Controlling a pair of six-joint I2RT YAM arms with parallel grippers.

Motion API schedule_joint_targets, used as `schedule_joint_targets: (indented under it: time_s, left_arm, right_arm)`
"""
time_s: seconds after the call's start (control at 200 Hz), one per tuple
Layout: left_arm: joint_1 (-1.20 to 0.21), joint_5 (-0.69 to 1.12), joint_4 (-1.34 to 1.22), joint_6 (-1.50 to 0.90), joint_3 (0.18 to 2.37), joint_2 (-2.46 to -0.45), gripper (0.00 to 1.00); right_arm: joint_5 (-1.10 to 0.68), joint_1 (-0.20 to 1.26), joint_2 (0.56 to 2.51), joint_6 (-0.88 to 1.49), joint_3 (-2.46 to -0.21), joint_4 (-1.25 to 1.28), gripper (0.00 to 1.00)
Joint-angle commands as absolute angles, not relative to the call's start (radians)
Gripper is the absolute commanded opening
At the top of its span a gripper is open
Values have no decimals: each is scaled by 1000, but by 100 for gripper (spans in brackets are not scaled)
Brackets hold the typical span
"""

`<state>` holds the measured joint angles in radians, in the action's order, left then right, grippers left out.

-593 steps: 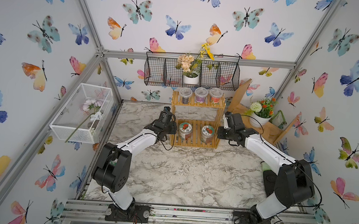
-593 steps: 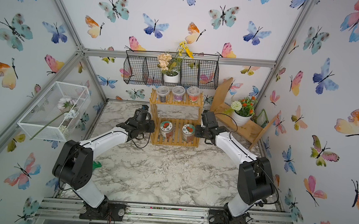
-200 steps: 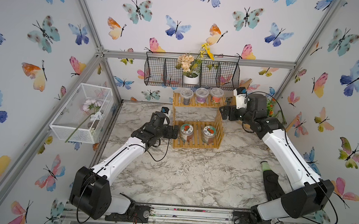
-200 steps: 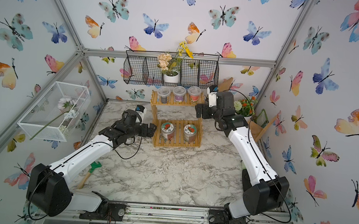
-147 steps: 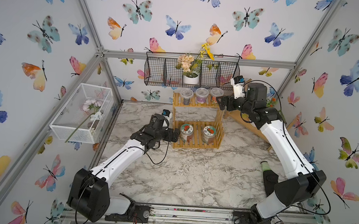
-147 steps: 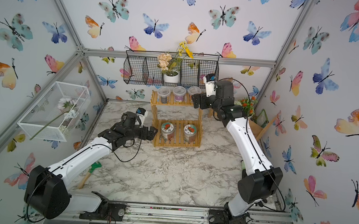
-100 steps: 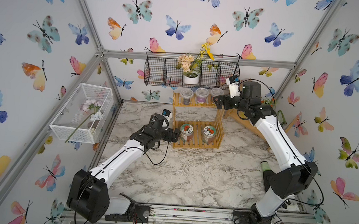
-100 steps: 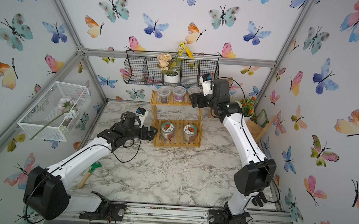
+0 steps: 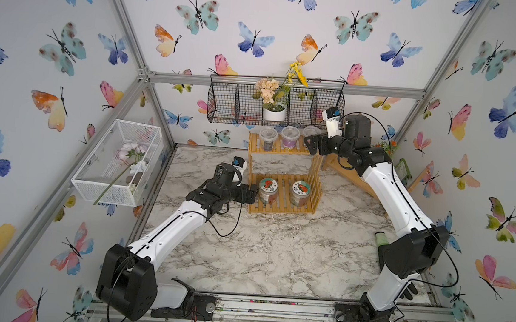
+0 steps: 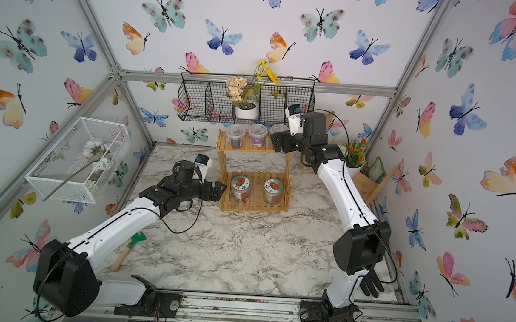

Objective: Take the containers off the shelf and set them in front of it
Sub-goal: 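Pick up a container from the shelf.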

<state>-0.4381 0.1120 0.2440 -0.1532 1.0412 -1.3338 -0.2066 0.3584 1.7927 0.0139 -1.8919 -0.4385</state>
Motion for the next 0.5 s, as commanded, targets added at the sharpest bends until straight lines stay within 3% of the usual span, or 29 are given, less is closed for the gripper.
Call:
schedule_joint_targets:
  time_s: [0.0, 0.491]
  left_arm:
    - [-433, 154, 233, -141, 1042, -1318, 99]
    - [-433, 145, 227, -141, 1037, -1325, 99]
  right_arm:
    - [-228, 352, 1830, 10, -1921, -416, 98]
    - [-224, 354, 1905, 8, -1983, -391, 98]
